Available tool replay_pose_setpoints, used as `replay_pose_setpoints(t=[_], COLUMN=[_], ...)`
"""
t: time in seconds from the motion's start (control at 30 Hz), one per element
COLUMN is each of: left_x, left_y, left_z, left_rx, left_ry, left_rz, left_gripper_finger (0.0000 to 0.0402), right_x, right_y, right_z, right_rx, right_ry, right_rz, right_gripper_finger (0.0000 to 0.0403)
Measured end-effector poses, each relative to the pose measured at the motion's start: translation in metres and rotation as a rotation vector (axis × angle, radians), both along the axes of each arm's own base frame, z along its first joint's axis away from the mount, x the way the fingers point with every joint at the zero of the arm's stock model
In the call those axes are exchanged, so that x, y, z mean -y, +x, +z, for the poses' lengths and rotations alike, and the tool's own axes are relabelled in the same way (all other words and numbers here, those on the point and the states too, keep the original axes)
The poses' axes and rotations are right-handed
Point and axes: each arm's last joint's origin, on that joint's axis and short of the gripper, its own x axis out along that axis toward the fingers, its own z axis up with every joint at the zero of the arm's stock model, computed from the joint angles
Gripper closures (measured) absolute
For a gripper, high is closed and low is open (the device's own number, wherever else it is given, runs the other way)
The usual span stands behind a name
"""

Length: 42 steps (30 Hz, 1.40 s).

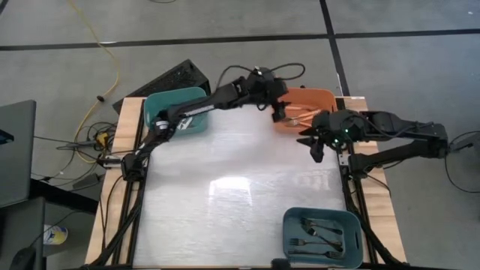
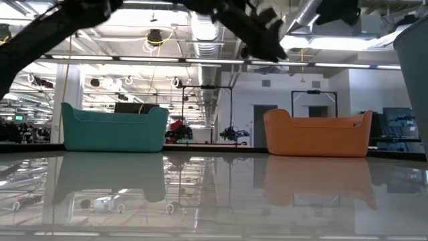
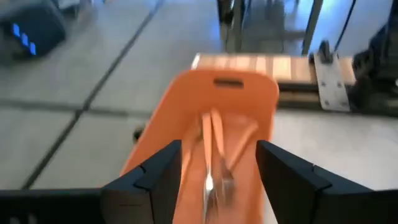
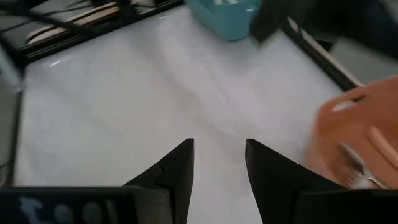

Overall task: Sort silverware by color (type)
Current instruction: Return to Home Position

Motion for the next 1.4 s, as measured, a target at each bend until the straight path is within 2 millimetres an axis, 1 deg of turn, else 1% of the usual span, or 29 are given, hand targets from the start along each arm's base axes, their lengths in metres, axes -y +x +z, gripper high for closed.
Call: replay_pose_setpoints(t=[0.13,0.27,0.33,0.4,0.5,0.57,0.63,0.73,0.8,0.87,0.93,1.03,1.1,1.13,1.17,1.27,1.33,1.37,1.4], left_x=[0.022,0.060,0.085,0.114,0.162,0.192,0.219,0.251,0.267,0.273,0.270,0.250,0.231,0.220,0.209,0.183,0.173,0.171,0.169], left_y=[-0.038,-0.083,-0.100,-0.116,-0.139,-0.159,-0.181,-0.214,-0.238,-0.257,-0.271,-0.284,-0.293,-0.298,-0.303,-0.324,-0.339,-0.348,-0.355], left_z=[0.036,0.073,0.084,0.091,0.099,0.100,0.095,0.068,0.049,0.030,0.013,-0.014,-0.030,-0.036,-0.040,-0.046,-0.042,-0.041,-0.040], left_rx=[-0.121,-0.232,-0.296,-0.350,-0.374,-0.369,-0.361,-0.314,-0.204,-0.054,0.129,0.312,0.346,0.347,0.349,0.384,0.447,0.470,0.494], left_ry=[-0.116,-0.199,-0.182,-0.133,-0.060,-0.037,-0.036,-0.067,-0.108,-0.161,-0.244,-0.346,-0.407,-0.428,-0.442,-0.479,-0.487,-0.485,-0.478], left_rz=[0.044,0.056,0.086,0.117,0.078,0.005,-0.072,-0.181,-0.271,-0.334,-0.360,-0.370,-0.348,-0.316,-0.278,-0.200,-0.199,-0.204,-0.201], left_gripper_finger=[0.0213,0.0219,0.0226,0.0235,0.0254,0.0268,0.0281,0.0301,0.0314,0.0327,0.0344,0.0379,0.0395,0.0397,0.0398,0.0401,0.0401,0.0401,0.0401], right_x=[-0.012,-0.027,-0.037,-0.048,-0.066,-0.078,-0.091,-0.110,-0.123,-0.130,-0.129,-0.113,-0.099,-0.092,-0.085,-0.061,-0.044,-0.036,-0.029], right_y=[0.002,0.009,0.014,0.022,0.038,0.050,0.063,0.083,0.098,0.113,0.128,0.142,0.144,0.142,0.138,0.120,0.105,0.097,0.089], right_z=[0.002,0.005,0.007,0.010,0.012,0.010,0.005,-0.006,-0.014,-0.023,-0.030,-0.038,-0.038,-0.036,-0.033,-0.020,-0.021,-0.025,-0.034], right_rx=[0.020,0.080,0.121,0.173,0.252,0.282,0.303,0.330,0.352,0.367,0.379,0.356,0.332,0.317,0.310,0.344,0.399,0.431,0.456], right_ry=[0.005,0.046,0.071,0.082,0.082,0.082,0.091,0.096,0.080,0.082,0.126,0.167,0.146,0.121,0.093,0.022,-0.007,-0.014,-0.012], right_rz=[0.093,0.155,0.196,0.223,0.238,0.250,0.256,0.229,0.213,0.218,0.248,0.260,0.268,0.274,0.271,0.259,0.249,0.242,0.236], right_gripper_finger=[0.0237,0.0237,0.0237,0.0237,0.0237,0.0237,0.0237,0.0237,0.0238,0.0248,0.0269,0.0324,0.0370,0.0383,0.0387,0.0378,0.0376,0.0378,0.0382])
